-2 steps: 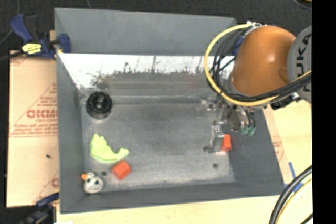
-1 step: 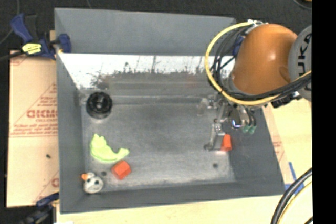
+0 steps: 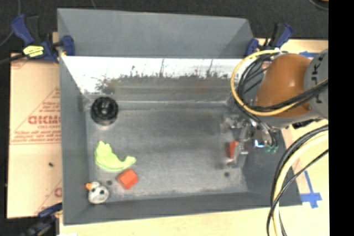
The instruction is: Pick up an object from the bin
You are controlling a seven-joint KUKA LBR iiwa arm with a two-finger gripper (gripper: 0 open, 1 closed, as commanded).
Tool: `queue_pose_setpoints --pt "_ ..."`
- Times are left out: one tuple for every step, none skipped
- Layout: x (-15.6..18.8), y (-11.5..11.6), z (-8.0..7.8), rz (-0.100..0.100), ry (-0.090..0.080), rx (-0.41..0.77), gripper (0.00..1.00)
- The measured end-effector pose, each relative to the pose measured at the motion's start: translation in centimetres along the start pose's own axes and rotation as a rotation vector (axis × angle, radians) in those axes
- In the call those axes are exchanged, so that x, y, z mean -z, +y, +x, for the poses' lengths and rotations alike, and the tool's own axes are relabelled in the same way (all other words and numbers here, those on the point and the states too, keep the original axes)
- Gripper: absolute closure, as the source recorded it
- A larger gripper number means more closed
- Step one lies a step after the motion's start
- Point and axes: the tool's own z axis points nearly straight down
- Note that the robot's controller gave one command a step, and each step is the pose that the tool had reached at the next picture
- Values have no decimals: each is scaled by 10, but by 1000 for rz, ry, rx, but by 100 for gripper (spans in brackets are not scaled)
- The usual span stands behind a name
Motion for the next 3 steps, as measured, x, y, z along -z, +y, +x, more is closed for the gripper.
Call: queue_pose_setpoints --pt "24 -4 -4 -1 0 126 0" --pt "14 -47 -18 3 -4 293 0" --pt "-34 -39 -26 -3 -5 326 0"
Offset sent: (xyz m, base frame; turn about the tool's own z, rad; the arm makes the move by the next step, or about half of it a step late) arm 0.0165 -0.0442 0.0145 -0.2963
